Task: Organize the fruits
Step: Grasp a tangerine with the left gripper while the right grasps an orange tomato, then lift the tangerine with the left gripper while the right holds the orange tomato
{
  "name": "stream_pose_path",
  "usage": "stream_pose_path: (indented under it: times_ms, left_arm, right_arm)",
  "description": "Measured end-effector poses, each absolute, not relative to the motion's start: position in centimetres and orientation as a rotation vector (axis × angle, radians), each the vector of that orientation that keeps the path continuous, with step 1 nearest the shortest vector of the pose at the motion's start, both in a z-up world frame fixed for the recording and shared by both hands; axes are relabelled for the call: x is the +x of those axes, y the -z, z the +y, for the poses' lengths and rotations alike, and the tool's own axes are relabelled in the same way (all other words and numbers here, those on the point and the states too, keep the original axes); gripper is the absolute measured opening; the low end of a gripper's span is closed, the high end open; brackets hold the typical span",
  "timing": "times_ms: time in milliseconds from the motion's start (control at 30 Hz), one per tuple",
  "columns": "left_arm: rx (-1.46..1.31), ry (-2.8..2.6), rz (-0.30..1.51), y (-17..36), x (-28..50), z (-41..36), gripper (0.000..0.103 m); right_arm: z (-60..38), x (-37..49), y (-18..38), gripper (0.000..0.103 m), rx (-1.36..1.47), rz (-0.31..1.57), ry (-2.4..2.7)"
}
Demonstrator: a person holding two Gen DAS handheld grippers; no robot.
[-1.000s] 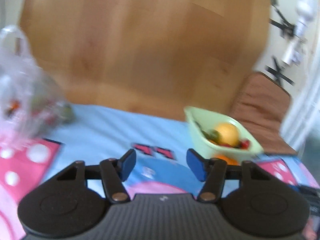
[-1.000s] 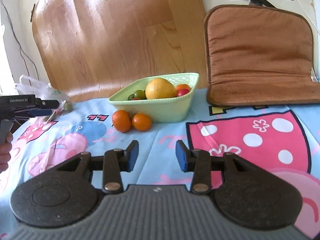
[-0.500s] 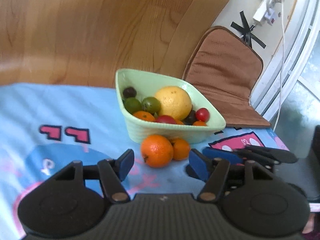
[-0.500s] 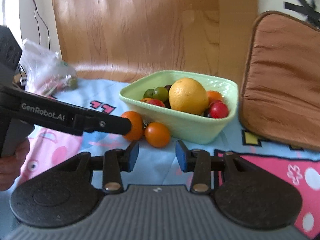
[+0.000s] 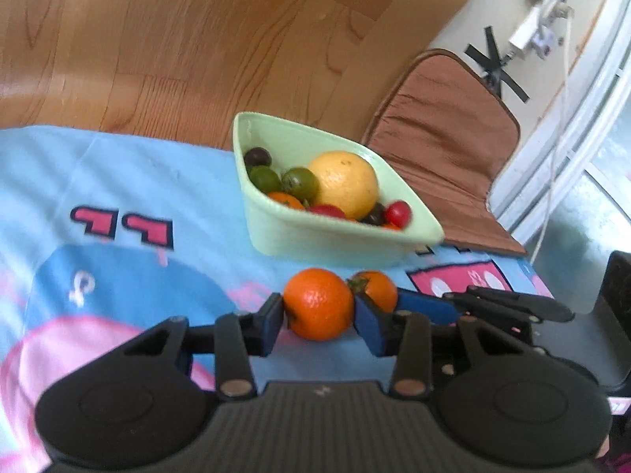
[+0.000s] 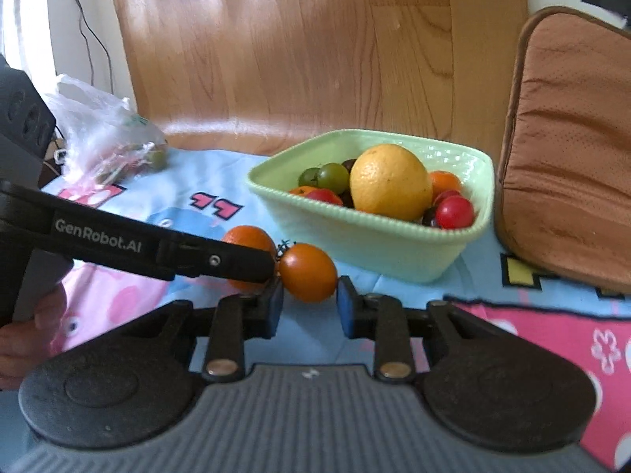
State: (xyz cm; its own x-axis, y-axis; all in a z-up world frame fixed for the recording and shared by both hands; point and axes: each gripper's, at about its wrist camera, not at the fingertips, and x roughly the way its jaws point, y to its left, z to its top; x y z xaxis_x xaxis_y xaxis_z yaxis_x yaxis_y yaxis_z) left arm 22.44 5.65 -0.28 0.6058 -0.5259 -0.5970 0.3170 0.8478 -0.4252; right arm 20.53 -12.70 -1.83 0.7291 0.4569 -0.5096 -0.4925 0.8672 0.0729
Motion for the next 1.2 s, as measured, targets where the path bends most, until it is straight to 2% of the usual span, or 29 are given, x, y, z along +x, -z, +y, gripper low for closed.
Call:
stream_pose_path:
  times_ms: [233,800,1200]
  left_arm:
    - [-0.269,0.506,0.767,-0.8,17.7,4.8,0.040]
    - [-0.138,0.414,0.723,-0.8,6.1,2.9,0.040]
    - [-0.098,0.338,0.690,-0.4,2.6,2.3,0.040]
  right_arm:
    - [-14.4,14.5,1.5,0.032,-0.013,0.485,-0.492]
    - [-17.1,3.6,3.1,0.032,-0.006,0.481,-0.429]
    - [-17.4,-0.1,4.1,0.032,-0.026,0.467,-0.437]
